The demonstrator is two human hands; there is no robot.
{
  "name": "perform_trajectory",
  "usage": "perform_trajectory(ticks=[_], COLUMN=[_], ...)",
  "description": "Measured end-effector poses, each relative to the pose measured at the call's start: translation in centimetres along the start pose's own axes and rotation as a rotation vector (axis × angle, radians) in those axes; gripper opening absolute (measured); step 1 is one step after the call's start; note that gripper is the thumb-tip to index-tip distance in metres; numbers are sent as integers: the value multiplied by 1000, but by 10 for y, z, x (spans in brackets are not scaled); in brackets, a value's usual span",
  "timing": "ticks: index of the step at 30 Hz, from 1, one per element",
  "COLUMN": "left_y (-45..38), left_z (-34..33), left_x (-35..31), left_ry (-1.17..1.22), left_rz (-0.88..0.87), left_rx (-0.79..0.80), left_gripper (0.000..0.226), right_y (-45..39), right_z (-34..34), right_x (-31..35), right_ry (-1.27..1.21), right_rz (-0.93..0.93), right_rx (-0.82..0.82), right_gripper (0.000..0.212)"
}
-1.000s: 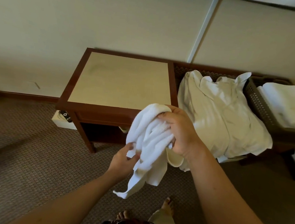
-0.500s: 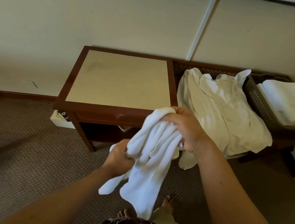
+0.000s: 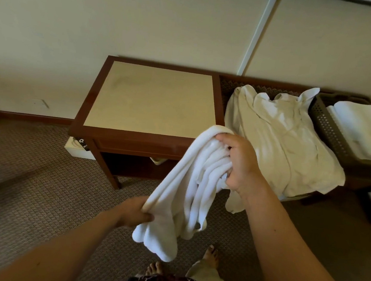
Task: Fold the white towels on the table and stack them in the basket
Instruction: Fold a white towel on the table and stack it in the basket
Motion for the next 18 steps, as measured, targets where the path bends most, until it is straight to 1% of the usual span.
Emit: perform_trajectory(ticks=[1, 2, 3, 4, 5, 6, 8, 9, 10, 11, 12, 13, 14, 15, 16, 17, 18], left_y=[0, 0, 1, 3, 4, 5, 9, 11, 13, 15, 15, 14, 13, 13, 14, 15, 17], left_z=[5, 11, 17, 22, 25, 27, 27, 28, 30, 32, 32, 33, 33, 33, 32, 29, 24], left_x=[7, 14, 18, 20, 22, 24, 36, 41, 44, 37, 25, 11, -6, -26, -49, -74, -99], left_ry=[55, 79, 54, 2, -57, -122, -288, -320, -310, -273, -227, -157, -77, -3, 56, 99, 133], left_rz=[28, 55, 66, 57, 36, 6, 25, 54, 71, 71, 63, 49, 29, 2, -46, -112, -188], left_rx=[-23, -54, -87, -105, -111, -107, -71, -74, -98, -135, -166, -195, -213, -210, -184, -139, -83], left_gripper=[43, 42, 39, 35, 38, 47, 62, 58, 48, 41, 38, 35, 33, 33, 33, 32, 28], right_y=[-2, -2, -3, -4, -5, -6, -9, -12, -15, -17, -20, -21, -23, -23, -23, -18, -10], right_z=[6, 13, 19, 25, 30, 33, 38, 42, 49, 54, 58, 57, 54, 47, 35, 16, -4], right_x=[-3, -6, -11, -16, -21, -23, -24, -23, -21, -19, -21, -28, -40, -55, -73, -88, -101], right_ry=[0, 6, 7, -5, -24, -48, -83, -58, 42, 234, 506, 792, 1002, 1107, 1131, 1121, 1127], right_rz=[-14, -29, -45, -66, -90, -107, -99, -69, -22, 26, 57, 63, 64, 68, 79, 90, 103], right_rx=[-37, -70, -90, -105, -108, -101, -90, -119, -168, -218, -245, -250, -218, -134, -3, 162, 330], right_gripper=[17, 14, 12, 13, 15, 16, 12, 12, 12, 13, 21, 38, 57, 72, 82, 88, 89])
Point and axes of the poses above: each hand's wrist, its own y-axis away from the middle knuckle, its own z-axis out of the back of the hand, x = y × z, the point moved 10 cm from there along -y, towards the middle knuckle, and after that the axes turned 9 degrees about y, right-handed, at the moved point
